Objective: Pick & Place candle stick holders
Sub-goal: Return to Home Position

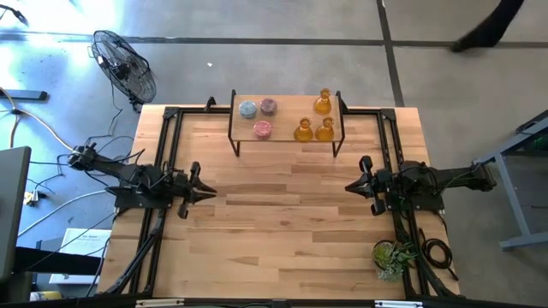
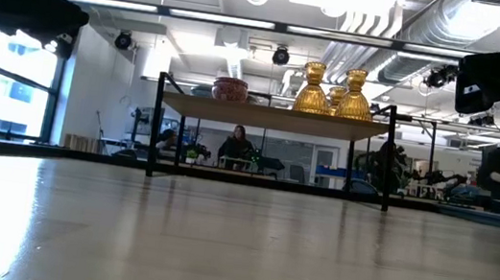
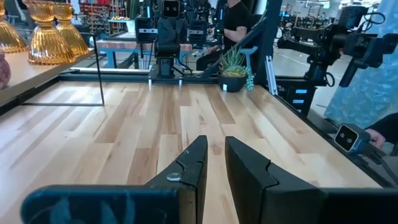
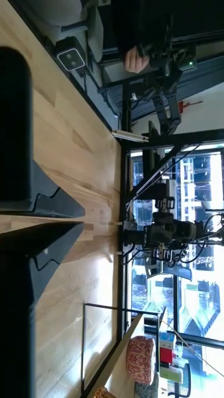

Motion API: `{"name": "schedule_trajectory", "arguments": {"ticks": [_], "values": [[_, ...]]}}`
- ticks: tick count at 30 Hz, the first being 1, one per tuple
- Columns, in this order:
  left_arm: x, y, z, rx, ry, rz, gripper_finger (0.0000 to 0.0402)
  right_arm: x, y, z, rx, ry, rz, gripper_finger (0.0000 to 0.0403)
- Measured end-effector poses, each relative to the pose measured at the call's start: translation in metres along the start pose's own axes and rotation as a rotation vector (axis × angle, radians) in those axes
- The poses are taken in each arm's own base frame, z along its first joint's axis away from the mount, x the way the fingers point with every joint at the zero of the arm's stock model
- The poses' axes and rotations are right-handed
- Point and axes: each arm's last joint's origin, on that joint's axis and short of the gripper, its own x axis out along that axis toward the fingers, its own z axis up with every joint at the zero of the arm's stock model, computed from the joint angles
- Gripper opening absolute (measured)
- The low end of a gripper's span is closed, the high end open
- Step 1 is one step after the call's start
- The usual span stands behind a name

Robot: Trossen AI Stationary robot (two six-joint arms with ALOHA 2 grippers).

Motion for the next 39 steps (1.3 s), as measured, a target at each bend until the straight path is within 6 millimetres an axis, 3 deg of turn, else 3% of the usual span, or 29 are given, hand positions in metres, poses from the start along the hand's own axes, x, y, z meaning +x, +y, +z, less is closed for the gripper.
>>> {"name": "schedule_trajectory", "arguments": {"ticks": [12,39], "values": [[-0.0002,0.0034,0.0014,0.028,-0.019,0.121,0.0056,0.0,0.0,0.0,0.0,0.0,0.0,0.0017],[-0.0002,0.0034,0.0014,0.003,-0.021,0.121,0.0056,0.0,0.0,0.0,0.0,0.0,0.0,0.0016]]}}
